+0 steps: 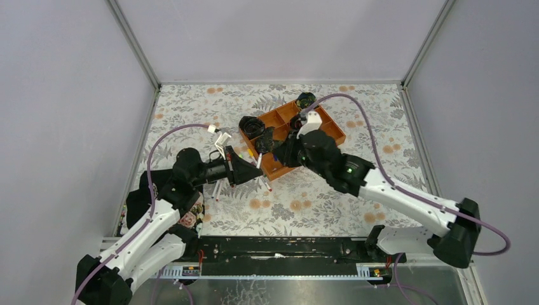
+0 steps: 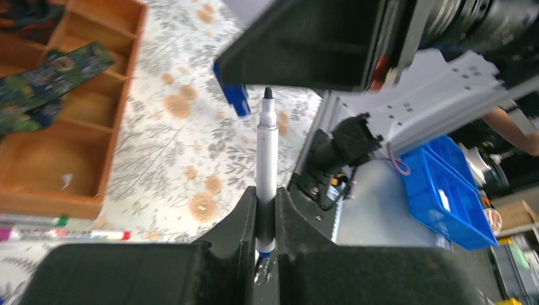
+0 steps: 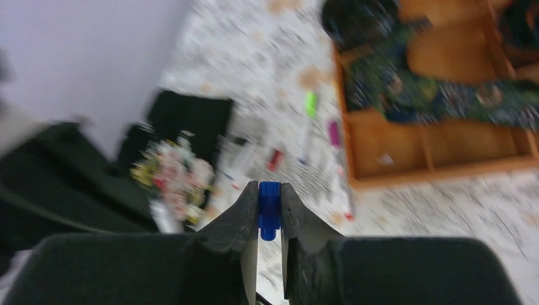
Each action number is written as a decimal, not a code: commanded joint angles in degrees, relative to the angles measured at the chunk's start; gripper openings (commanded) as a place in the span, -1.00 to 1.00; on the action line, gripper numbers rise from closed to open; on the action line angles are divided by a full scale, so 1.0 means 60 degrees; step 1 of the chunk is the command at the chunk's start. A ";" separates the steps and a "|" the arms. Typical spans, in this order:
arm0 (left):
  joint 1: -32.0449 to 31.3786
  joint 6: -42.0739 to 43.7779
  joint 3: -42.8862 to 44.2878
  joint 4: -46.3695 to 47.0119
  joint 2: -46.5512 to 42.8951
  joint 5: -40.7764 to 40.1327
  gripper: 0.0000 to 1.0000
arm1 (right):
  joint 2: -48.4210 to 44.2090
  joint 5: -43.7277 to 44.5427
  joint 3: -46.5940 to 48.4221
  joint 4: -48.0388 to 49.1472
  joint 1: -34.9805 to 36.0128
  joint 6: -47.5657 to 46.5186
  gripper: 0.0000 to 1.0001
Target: Insert the pens into the pen caps
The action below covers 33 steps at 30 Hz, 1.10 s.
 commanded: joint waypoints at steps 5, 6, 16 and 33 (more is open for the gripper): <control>-0.0503 -0.0197 -0.0081 0.1736 -0.0117 0.1422 -1.00 | -0.0844 -0.0594 -0.0391 0.4424 0.0037 -0.0447 -1.00; -0.0530 -0.0190 -0.0082 0.1717 -0.0138 0.1408 -1.00 | -0.0846 -0.0665 -0.0449 0.4699 0.0042 -0.0421 -1.00; -0.0559 -0.0179 -0.0083 0.1522 -0.0080 0.0951 -1.00 | -0.1033 -0.1038 -0.0529 0.4693 0.0043 -0.0235 -1.00; -0.0552 0.0082 0.0023 0.0986 -0.0117 0.0498 -1.00 | -0.1369 -0.1380 -0.0721 0.4553 0.0045 -0.0050 -1.00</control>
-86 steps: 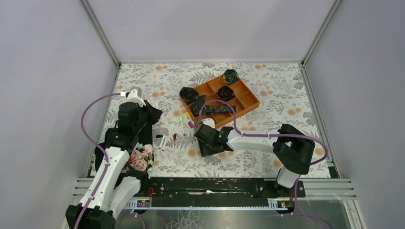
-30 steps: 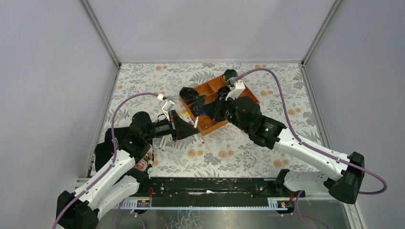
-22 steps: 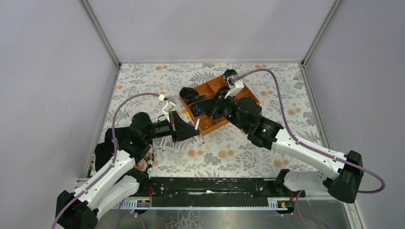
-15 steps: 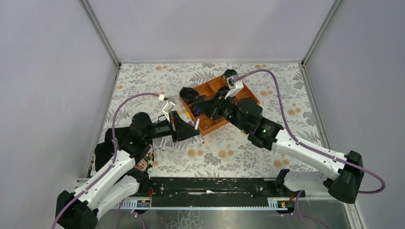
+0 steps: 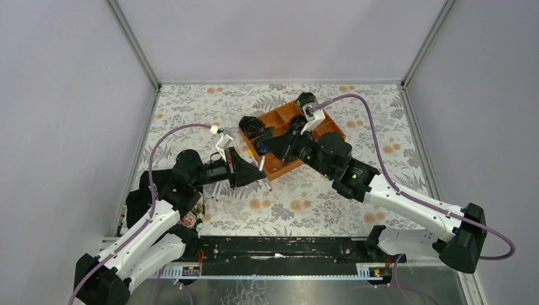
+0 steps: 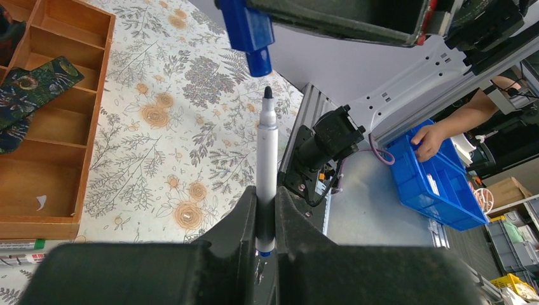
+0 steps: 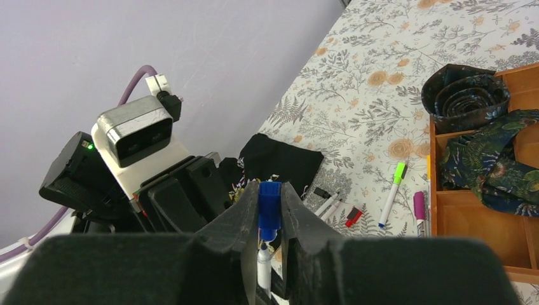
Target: Insert the pens into the pen caps
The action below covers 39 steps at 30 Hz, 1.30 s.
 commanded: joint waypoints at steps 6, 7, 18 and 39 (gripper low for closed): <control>-0.0084 0.0220 0.0054 0.0039 -0.0055 -0.0209 -1.00 | -0.0318 -0.0348 0.0098 0.0433 0.0039 0.0052 -1.00; -0.0086 0.0223 0.0056 0.0022 -0.0063 -0.0224 -1.00 | -0.0298 -0.0374 0.0095 0.0432 0.0036 0.0046 -1.00; -0.0078 0.0253 0.0065 -0.0024 -0.0100 -0.0309 -1.00 | -0.0150 -0.0641 0.0141 0.0374 0.0039 0.0066 -1.00; -0.0072 0.0288 0.0042 -0.0024 -0.0176 -0.0339 -1.00 | 0.0013 -0.0612 0.0024 0.0432 0.0036 0.0024 -1.00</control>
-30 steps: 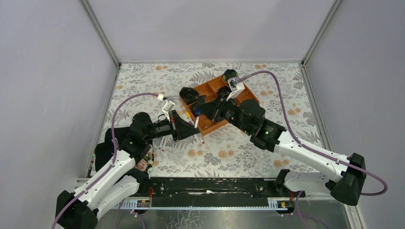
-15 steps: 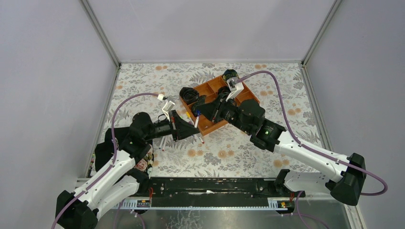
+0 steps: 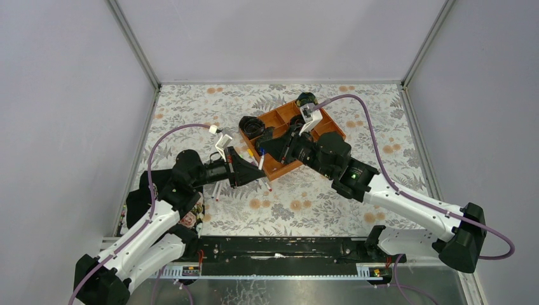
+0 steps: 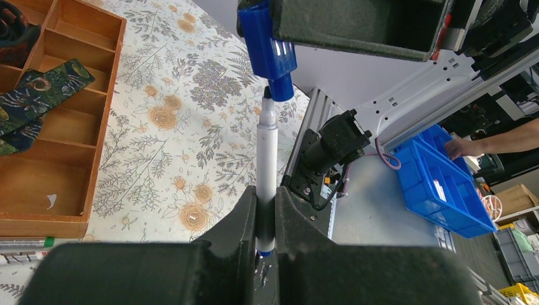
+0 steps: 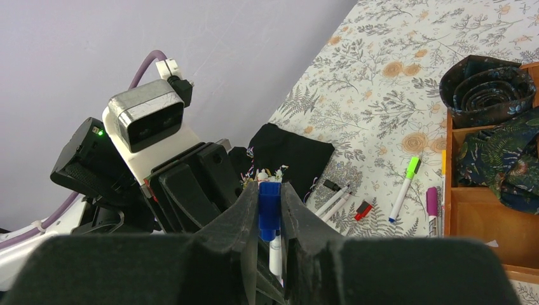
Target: Insert the pens into the pen caps
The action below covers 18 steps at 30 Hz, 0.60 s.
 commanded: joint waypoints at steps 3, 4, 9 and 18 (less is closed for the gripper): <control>-0.0084 0.0210 0.0044 0.0095 -0.0104 -0.0046 -1.00 | -0.0045 0.0072 0.0055 0.0466 0.0036 -0.0030 -1.00; -0.0073 0.0207 0.0041 0.0087 -0.0104 -0.0036 -1.00 | -0.0060 0.0120 0.0061 0.0507 0.0036 -0.0021 -1.00; -0.0072 0.0216 0.0041 0.0085 -0.0089 -0.0037 -1.00 | -0.0097 0.0301 0.0202 0.0632 0.0037 -0.0042 -1.00; -0.0078 0.0217 0.0040 0.0103 -0.0104 -0.0045 -1.00 | -0.0053 0.0374 0.0253 0.0657 0.0036 -0.0069 -1.00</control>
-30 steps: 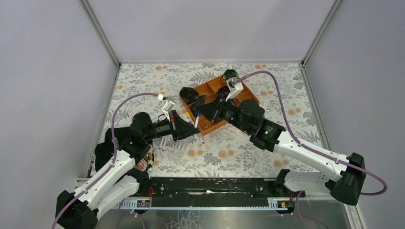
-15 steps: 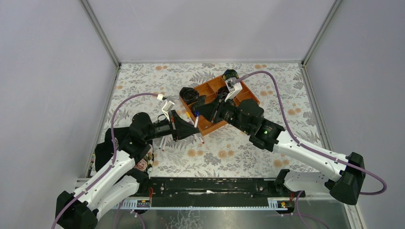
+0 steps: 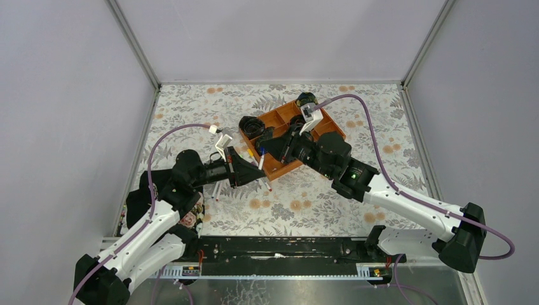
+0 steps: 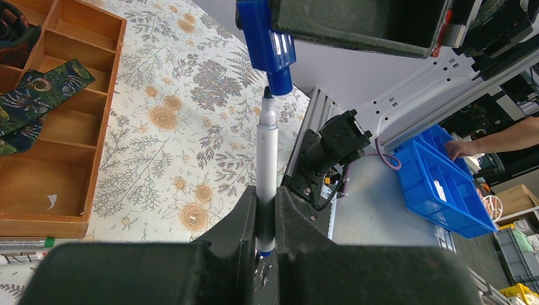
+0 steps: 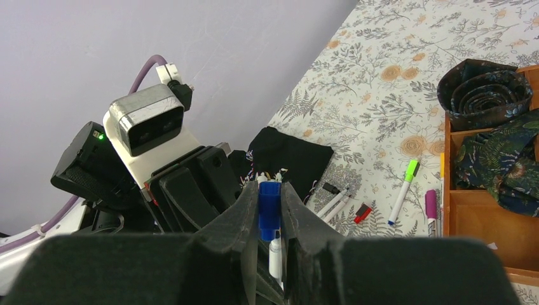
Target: Insert the pens into the pen caps
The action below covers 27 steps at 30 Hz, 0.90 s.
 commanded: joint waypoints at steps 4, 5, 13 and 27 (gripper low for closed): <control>-0.0074 0.0213 0.0051 0.0108 -0.0118 -0.0042 -1.00 | -0.0107 0.0351 0.0167 0.0582 0.0036 -0.0072 -1.00; -0.0074 0.0213 0.0048 0.0101 -0.0113 -0.0044 -1.00 | -0.0111 0.0348 0.0176 0.0571 0.0036 -0.0065 -1.00; -0.0076 0.0213 0.0042 0.0100 -0.0143 -0.0041 -1.00 | -0.0085 0.0334 0.0161 0.0538 0.0047 -0.0075 -1.00; -0.0089 0.0227 0.0028 0.0101 -0.0171 -0.0065 -1.00 | -0.0083 0.0275 -0.0100 0.0464 0.0038 -0.0002 -1.00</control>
